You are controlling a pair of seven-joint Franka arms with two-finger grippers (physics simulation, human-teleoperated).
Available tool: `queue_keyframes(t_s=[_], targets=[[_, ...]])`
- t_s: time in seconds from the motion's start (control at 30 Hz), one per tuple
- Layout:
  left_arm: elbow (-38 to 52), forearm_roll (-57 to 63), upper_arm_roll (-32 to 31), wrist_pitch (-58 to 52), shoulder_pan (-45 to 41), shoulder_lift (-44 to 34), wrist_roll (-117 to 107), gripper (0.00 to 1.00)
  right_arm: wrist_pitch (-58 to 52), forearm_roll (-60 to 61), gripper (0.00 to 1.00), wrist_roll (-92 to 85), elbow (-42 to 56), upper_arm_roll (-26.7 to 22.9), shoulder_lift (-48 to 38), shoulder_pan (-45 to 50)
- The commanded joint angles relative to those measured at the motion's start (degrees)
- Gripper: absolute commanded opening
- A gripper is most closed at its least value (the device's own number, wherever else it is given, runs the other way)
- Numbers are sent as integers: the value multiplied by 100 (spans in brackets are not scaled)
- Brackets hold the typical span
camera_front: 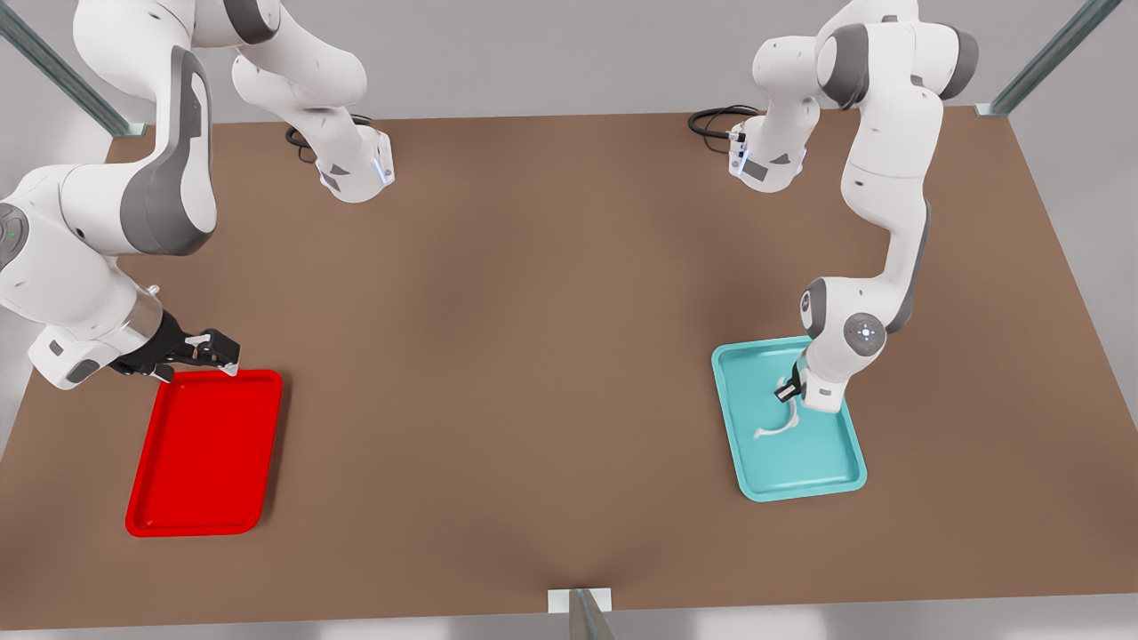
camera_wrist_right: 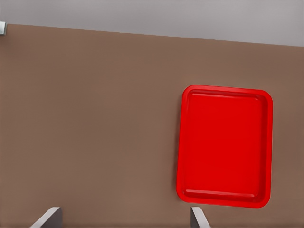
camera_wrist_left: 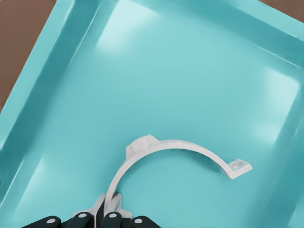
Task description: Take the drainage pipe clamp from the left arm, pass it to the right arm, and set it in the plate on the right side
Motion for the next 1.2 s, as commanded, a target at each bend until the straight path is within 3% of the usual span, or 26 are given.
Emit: queue_keyframes(t_s=[0.0, 0.17, 0.27, 0.4, 0.43, 0.57, 0.63, 0.73, 1.17], targets=[[123, 250, -9, -564, -11, -147, -42, 21, -4, 4, 100, -38, -2, -3, -6, -1], [1424, 286, -62, -2577, -529, -490, 688, 21, -4, 4, 100, -38, -2, 6, -6, -1], [1916, -21, -185, -2692, -1311, -473, 460, 21, 5, 4, 100, -30, -2, -3, -6, 7], [3180, 5, -185, -2929, -2515, 326, -181, 21, 48, -4, 100, 14, -2, 67, 29, 139], [3744, 14, -185, -2912, -2771, 669, -507, 21, 119, -4, 100, 32, -2, 295, 108, 148], [4650, -135, -712, -1824, -2920, 1504, -586, 21, 487, -22, 100, 1648, 33, 480, 380, 1166], [4720, -311, -1090, -1110, -2920, 1654, -587, 21, 918, -48, 100, 2853, 42, 489, 723, 1897], [4729, -390, -1310, -381, -2921, 1725, -490, 21, 1718, 13, 100, 2389, -2, 498, 1153, 2073], [4720, -382, -1389, -407, -3052, 1654, -402, 21, 2624, 338, 100, 762, -899, 691, 1294, 1844]])
